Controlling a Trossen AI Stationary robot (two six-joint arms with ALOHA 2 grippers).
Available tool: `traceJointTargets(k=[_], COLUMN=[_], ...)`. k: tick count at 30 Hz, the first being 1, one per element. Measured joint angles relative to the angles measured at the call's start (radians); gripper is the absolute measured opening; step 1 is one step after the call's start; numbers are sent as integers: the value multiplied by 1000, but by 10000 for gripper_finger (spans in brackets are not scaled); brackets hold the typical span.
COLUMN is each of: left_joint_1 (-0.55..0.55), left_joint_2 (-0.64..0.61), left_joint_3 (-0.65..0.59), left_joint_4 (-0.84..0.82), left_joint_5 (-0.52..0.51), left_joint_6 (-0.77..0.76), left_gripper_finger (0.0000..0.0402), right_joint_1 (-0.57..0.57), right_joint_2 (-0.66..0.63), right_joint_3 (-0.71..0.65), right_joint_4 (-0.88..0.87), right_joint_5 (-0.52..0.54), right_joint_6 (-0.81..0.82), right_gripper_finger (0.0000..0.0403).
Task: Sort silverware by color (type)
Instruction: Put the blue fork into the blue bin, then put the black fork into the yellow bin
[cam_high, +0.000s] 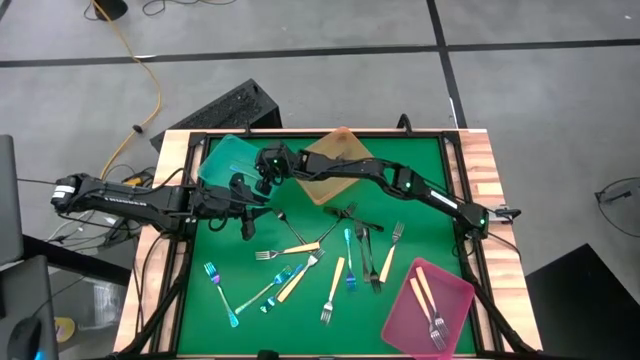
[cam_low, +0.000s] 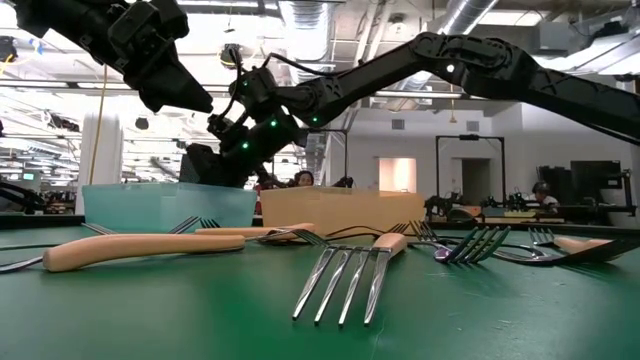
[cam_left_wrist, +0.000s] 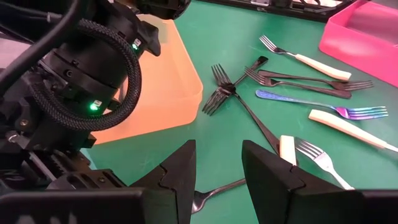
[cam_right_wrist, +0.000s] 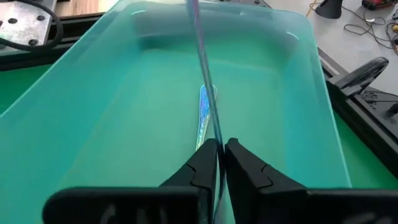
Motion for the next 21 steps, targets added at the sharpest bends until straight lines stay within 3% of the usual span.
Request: traceJointTargets(k=[14,21], left_joint_1=[0,0], left_joint_2=[0,0], left_joint_3=[0,0], left_joint_4=[0,0], left_joint_5=[-2,-2], left_joint_6=[0,-18], left_gripper_finger=[114,114], right_joint_1=[0,-6], right_joint_2=[0,-72], right_joint_3=[0,22], right_joint_4=[20,-39], right_joint_5=[-18,-19], right_joint_6=[-36,-58], right_gripper_finger=[64,64])
